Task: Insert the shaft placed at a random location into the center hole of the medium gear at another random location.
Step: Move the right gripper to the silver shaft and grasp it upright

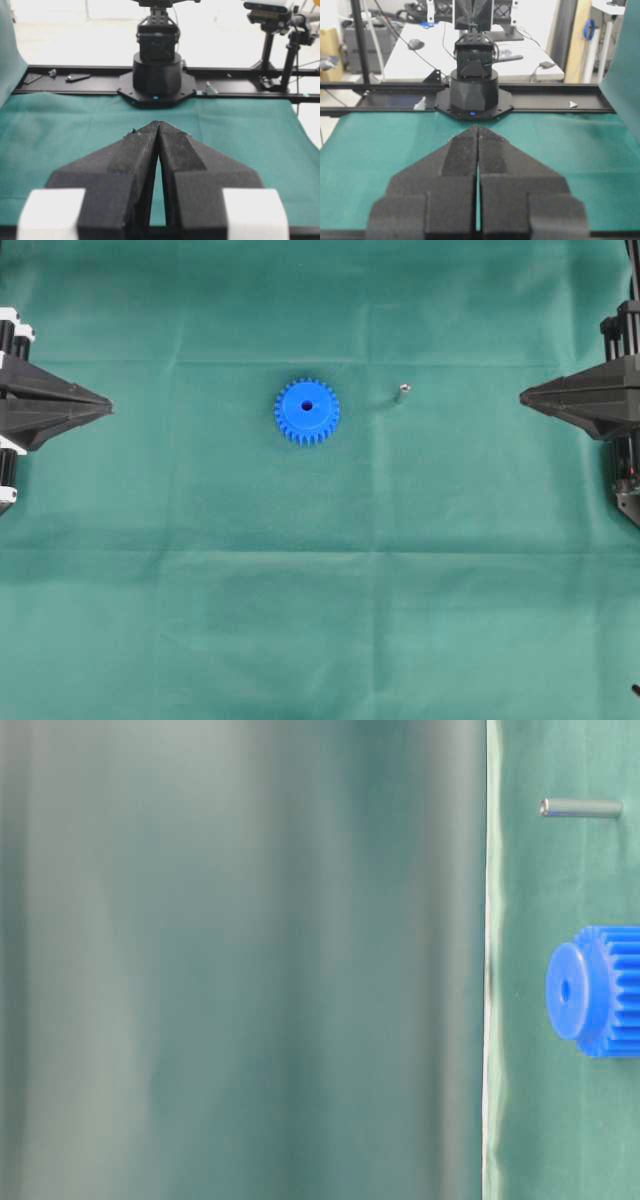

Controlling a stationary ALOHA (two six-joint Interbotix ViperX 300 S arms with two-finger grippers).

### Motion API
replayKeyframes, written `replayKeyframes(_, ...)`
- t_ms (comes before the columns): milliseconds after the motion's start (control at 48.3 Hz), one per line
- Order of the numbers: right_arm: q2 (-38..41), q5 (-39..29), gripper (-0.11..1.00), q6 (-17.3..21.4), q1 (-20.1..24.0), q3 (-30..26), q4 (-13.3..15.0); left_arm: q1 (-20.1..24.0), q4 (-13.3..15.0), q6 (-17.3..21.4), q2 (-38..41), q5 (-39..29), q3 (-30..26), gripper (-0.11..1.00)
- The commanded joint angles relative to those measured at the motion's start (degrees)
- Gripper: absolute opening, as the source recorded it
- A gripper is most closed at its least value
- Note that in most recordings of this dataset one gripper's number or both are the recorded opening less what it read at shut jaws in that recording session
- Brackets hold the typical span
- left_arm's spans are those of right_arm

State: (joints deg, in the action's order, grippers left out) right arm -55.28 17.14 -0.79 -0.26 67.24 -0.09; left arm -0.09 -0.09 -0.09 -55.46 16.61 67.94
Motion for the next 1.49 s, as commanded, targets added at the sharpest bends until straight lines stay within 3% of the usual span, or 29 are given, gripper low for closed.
replayKeyframes(0, 0.44, -0.09, 0.01, 0.26, -0.7, -1.05, 0.0, -0.88, -0.53, -0.62, 0.97, 0.26, -2.2, 0.0)
replayKeyframes(269, 4.83, 0.35, 0.01, -0.26, -4.39, -0.79, 0.0, -0.79, -0.62, -0.53, 0.97, -0.62, -2.29, 0.0)
replayKeyframes(435, 10.99, 4.39, 0.04, -0.35, -7.12, -0.35, 0.0, -0.79, -0.62, -0.53, 0.97, -0.88, -2.2, 0.0)
replayKeyframes(539, 16.08, 6.42, 0.24, -0.35, -9.58, -0.35, 0.0, -0.79, -0.62, -0.35, 0.97, -0.88, -2.2, 0.0)
replayKeyframes(705, 25.75, 11.25, 0.74, -1.49, -12.66, -0.26, 0.18, -0.79, -0.62, -0.35, 0.97, -0.88, -2.2, 0.0)
replayKeyframes(787, 30.76, 14.06, 0.89, -2.2, -13.54, -0.26, 0.0, -0.79, -0.62, -0.44, 0.97, -0.88, -2.02, 0.0)
replayKeyframes(912, 38.85, 19.16, 0.8, -2.29, -14.68, -0.26, -0.7, -0.79, -0.62, -0.35, 0.97, -1.14, -2.02, 0.0)
replayKeyframes(1202, 52.73, 26.81, 0.81, -2.29, -15.91, -0.53, -3.16, -0.79, -0.62, -0.26, 0.97, -1.23, -2.02, 0.0)
replayKeyframes(1471, 58.97, 28.56, 0.81, -1.85, -15.91, -2.72, -3.25, -0.62, -0.62, -0.18, 0.97, -1.93, -2.02, 0.0)
